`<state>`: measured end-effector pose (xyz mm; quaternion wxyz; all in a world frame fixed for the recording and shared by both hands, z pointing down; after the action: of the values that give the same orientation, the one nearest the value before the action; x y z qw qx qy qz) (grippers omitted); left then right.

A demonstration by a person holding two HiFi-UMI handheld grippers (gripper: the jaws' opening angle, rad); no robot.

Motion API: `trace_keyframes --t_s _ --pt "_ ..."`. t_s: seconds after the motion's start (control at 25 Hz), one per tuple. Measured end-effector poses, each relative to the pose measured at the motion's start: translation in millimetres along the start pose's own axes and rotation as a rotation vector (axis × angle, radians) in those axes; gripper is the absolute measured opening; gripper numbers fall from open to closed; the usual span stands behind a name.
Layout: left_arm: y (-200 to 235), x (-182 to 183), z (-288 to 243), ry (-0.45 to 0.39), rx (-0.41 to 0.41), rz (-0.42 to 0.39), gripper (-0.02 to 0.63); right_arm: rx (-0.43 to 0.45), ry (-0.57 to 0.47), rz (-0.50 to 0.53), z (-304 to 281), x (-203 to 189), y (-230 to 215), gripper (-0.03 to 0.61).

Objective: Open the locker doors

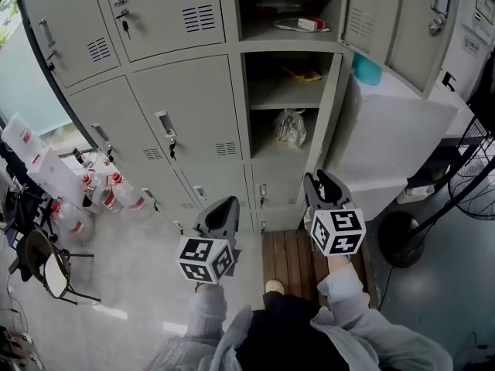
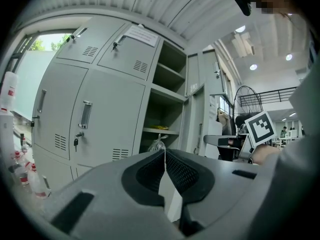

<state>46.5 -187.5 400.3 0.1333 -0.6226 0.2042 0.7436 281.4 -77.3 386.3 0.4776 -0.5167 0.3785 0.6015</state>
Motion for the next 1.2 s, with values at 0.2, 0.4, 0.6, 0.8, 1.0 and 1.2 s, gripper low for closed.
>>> trace_keyframes --t_s 0.2,0.4,0.6,0.8,1.0,1.2 --pt "-4 -3 1 0.004 -0.015 0.009 0.011 -0.037 -0.006 0.014 12 2 -7 0.101" --pt "-11 -7 -2 0.015 -0.039 0.014 0.011 -0.073 -0.008 0.027 24 4 -16 0.083" --pt "-18 -8 -5 0.021 -0.066 0.013 0.011 -0.118 -0.012 0.031 37 6 -30 0.077" --pt "-21 -9 -7 0.025 -0.078 0.018 0.011 -0.181 -0.027 0.008 50 7 -47 0.064" --pt "-23 -12 -9 0.03 -0.084 0.025 0.011 -0.241 -0.029 0.003 62 10 -70 0.064" --pt "-26 -16 -14 0.036 -0.092 0.029 0.012 -0.321 -0.036 0.004 68 12 -99 0.01"
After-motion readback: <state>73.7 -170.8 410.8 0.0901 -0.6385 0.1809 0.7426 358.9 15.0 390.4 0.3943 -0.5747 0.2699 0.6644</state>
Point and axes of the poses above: the fingertips, and each gripper's own axes: z backward along the fingers, y to its left, x out of its top, the point moved 8 cm from there along z, backward along the fingers, and after that the axes turned 14 degrees about -y, right-handed, at the moved point
